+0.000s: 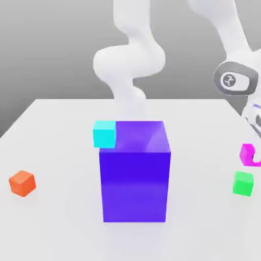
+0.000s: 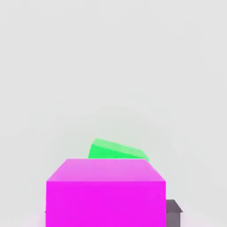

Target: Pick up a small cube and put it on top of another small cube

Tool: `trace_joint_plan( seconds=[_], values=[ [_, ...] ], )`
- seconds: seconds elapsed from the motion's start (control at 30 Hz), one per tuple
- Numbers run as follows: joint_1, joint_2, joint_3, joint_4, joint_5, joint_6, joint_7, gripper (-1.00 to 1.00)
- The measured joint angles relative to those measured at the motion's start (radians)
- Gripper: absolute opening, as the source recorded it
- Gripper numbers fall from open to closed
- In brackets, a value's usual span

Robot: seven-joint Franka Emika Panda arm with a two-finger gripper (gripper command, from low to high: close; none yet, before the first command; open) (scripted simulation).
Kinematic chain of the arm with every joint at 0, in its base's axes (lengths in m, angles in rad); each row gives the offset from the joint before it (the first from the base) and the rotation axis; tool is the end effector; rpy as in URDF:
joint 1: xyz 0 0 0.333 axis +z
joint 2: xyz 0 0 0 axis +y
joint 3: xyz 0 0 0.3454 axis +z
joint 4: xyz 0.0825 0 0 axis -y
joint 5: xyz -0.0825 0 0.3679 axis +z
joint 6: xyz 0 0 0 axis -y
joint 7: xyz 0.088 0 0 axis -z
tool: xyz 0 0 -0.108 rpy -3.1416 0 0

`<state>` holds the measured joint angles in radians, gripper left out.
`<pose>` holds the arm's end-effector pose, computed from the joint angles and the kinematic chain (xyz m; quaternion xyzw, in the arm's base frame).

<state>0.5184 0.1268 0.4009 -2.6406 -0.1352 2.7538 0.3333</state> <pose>0.2503 0.3422 0.2482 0.9379 0.3468 0.0002 0.0008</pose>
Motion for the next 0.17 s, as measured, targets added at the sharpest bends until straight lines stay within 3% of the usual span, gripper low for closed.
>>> trace_joint_plan(
  seconds=[0.03,0.07,0.17],
  values=[
    [0.016,0.036,-0.024,0.002,-0.041,0.031,0.029,-1.00],
    [0.029,0.066,-0.044,0.004,-0.076,0.057,0.055,1.00],
    [0.029,0.066,-0.044,0.004,-0.076,0.057,0.055,1.00]
  ],
)
